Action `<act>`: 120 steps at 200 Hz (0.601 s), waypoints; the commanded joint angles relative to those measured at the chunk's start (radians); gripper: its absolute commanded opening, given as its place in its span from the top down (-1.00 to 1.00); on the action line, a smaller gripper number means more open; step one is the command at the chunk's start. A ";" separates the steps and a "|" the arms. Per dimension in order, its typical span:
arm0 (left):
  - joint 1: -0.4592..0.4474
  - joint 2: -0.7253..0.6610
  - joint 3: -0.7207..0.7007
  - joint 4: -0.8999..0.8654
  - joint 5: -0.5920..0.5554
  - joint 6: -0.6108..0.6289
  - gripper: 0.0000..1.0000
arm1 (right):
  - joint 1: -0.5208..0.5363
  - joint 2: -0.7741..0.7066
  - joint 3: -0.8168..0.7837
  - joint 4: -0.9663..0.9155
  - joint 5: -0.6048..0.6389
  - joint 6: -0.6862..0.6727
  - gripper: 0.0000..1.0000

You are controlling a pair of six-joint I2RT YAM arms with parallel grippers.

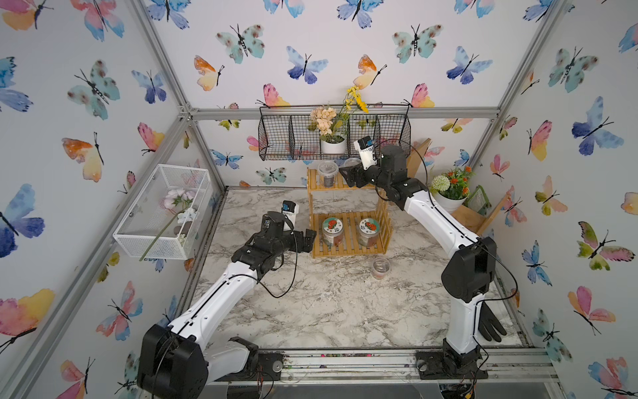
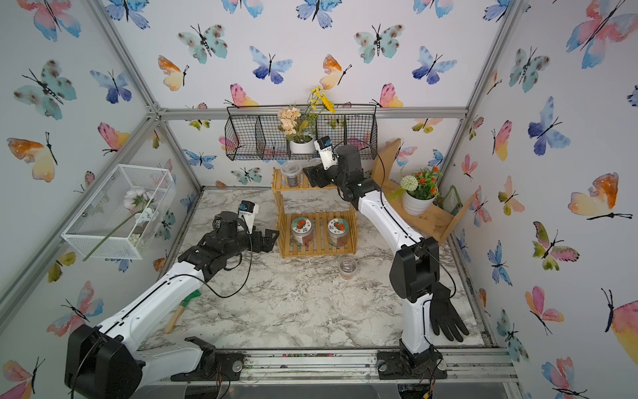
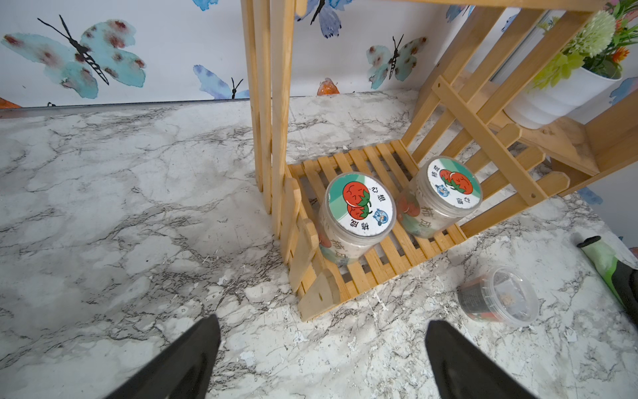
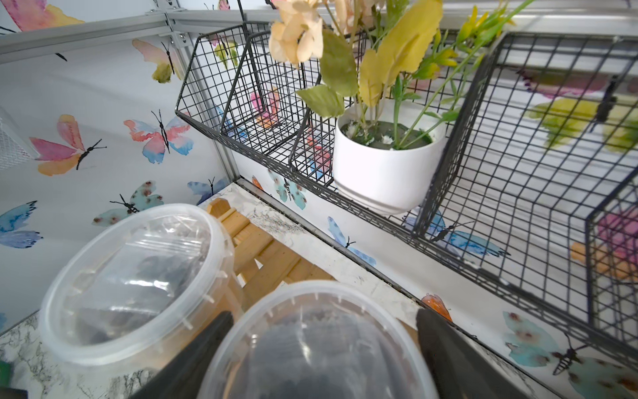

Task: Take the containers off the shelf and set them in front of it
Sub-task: 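Pick up a container from the shelf.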

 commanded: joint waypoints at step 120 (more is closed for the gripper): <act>0.008 0.002 0.043 -0.006 0.022 0.012 -0.97 | -0.002 -0.052 -0.025 0.052 0.019 0.007 -0.25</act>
